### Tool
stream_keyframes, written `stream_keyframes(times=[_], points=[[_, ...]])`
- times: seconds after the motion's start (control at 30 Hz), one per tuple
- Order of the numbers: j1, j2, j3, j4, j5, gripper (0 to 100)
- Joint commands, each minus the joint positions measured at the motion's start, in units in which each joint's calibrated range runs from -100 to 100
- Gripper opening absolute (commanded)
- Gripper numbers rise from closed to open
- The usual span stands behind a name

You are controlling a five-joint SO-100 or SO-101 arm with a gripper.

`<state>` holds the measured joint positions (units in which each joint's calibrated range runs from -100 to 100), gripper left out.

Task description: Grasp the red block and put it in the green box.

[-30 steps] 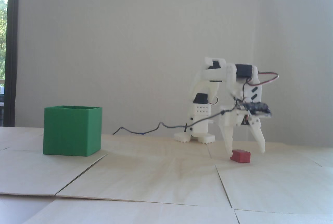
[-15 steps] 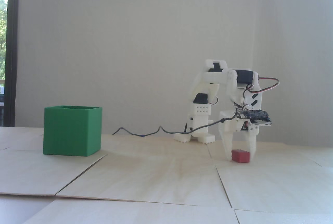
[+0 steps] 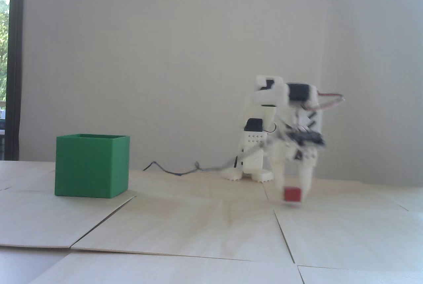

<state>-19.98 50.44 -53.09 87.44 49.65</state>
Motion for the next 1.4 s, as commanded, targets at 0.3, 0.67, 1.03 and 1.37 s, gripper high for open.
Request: stream_keyframes(times=[0.3, 0.67, 1.03, 1.37], points=[[23.4, -27.97, -24.82, 6.83, -0.98, 2], [46.88, -33.5, -24.46, -5.57, -0.93, 2], [56.62, -34.45, -6.89, -5.65, 4.22, 2], [57.98, -34.53, 2.78, -5.99, 6.15, 2]])
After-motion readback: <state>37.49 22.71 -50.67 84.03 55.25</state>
